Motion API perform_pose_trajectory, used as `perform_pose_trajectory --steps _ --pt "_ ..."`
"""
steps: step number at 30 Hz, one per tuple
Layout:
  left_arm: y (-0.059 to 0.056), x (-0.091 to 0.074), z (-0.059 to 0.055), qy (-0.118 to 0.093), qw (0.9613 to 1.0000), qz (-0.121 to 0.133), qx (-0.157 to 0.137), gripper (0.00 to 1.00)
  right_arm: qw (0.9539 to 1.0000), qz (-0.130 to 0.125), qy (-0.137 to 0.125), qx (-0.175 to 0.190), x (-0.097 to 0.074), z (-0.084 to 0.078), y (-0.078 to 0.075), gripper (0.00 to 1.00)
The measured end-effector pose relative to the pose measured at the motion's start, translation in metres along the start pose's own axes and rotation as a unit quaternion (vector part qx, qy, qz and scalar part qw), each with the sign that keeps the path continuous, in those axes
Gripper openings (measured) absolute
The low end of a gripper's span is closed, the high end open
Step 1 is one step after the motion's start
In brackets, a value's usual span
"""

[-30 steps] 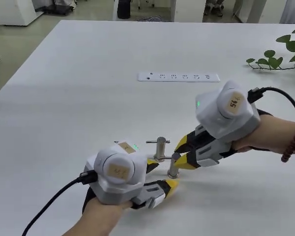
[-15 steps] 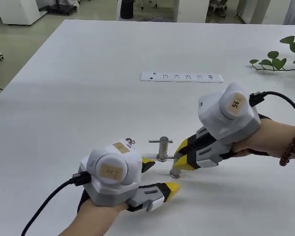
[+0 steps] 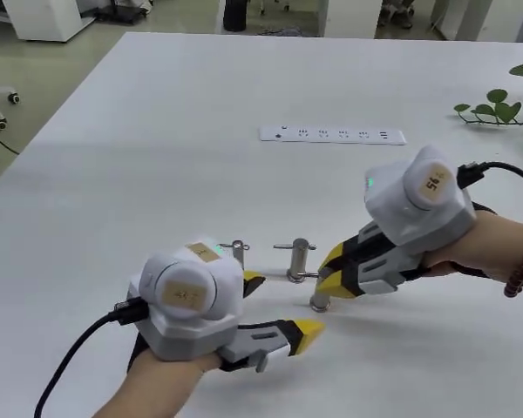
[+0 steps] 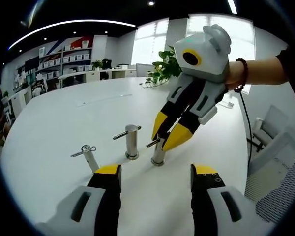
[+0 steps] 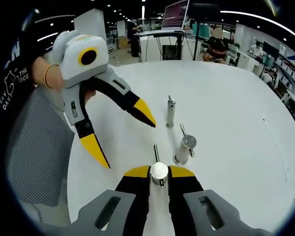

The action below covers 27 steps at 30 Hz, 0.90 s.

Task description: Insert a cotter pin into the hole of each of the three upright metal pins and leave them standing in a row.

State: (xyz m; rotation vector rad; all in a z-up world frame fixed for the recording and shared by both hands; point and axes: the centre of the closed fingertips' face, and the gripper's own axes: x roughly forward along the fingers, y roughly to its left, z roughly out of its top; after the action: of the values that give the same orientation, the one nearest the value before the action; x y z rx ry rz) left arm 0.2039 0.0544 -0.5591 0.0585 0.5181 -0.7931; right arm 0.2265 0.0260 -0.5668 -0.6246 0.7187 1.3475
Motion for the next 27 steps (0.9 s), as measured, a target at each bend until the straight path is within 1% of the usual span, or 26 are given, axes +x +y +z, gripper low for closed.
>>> perform_pose_trajectory --steps 5,10,13,15,20,27 --pt "0.007 -0.007 0.004 -0.008 0.9999 0.013 -0.001 0.58 1.0 0.004 0.002 0.002 0.0 0.0 0.002 0.08" --pt "0.016 -0.019 0.002 -0.005 0.9994 0.033 0.0 0.61 1.0 0.006 0.0 0.005 -0.003 0.0 0.003 0.08" --pt "0.02 -0.026 0.002 -0.005 0.9991 0.041 0.003 0.64 1.0 0.0 -0.004 0.008 -0.008 0.002 -0.001 0.08" --pt "0.023 -0.03 0.002 -0.006 0.999 0.045 0.003 0.65 0.9999 -0.006 -0.005 0.011 -0.009 -0.003 -0.007 0.08" --pt "0.028 -0.034 0.001 -0.008 0.9987 0.051 -0.008 0.71 0.9998 -0.017 0.001 0.008 -0.014 -0.005 -0.014 0.08" --pt "0.032 -0.037 0.008 -0.024 0.9984 0.051 -0.005 0.79 0.9996 -0.026 0.002 0.01 -0.019 -0.007 -0.022 0.08"
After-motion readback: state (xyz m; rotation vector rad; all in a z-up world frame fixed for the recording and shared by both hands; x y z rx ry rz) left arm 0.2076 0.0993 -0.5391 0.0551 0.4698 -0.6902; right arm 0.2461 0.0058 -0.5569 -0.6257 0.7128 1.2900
